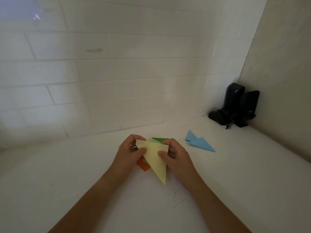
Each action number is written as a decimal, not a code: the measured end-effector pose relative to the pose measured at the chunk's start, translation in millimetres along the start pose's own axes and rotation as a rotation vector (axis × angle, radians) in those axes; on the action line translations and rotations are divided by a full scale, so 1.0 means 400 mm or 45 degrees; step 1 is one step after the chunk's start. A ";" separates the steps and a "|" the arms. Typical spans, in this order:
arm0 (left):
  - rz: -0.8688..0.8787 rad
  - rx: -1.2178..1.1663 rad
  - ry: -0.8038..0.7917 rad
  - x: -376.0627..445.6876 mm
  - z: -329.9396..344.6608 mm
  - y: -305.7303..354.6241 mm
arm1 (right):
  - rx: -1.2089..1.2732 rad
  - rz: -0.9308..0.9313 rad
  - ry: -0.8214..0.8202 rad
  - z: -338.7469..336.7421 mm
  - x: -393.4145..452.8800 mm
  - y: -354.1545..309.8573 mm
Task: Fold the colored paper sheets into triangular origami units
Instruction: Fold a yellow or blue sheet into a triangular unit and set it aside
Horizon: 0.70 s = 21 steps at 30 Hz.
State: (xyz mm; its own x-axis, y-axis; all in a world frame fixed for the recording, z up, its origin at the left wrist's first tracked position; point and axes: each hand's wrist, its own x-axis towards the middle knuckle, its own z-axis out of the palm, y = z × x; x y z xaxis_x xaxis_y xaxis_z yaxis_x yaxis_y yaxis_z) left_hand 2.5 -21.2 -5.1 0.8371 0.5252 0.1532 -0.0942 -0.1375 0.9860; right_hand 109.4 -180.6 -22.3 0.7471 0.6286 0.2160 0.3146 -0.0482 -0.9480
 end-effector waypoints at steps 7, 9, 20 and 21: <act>-0.034 -0.062 -0.007 0.008 -0.006 -0.007 | -0.048 -0.047 -0.025 -0.006 -0.003 -0.009; -0.055 -0.086 0.003 0.009 -0.007 -0.007 | -0.053 -0.064 -0.026 -0.003 -0.004 -0.012; -0.244 -0.364 0.045 0.018 0.014 0.007 | -0.039 -0.077 0.018 -0.005 -0.010 -0.015; -0.265 -0.400 0.047 0.019 0.015 0.005 | -0.045 -0.075 0.031 -0.005 -0.011 -0.015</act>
State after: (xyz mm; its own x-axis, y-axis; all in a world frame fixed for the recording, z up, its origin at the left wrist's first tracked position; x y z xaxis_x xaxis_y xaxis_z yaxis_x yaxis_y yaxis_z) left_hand 12.0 -22.4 -2.5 0.8364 0.5453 -0.0558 -0.0896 0.2365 0.9675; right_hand 105.5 -184.5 -17.0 0.7405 0.6121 0.2775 0.3789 -0.0392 -0.9246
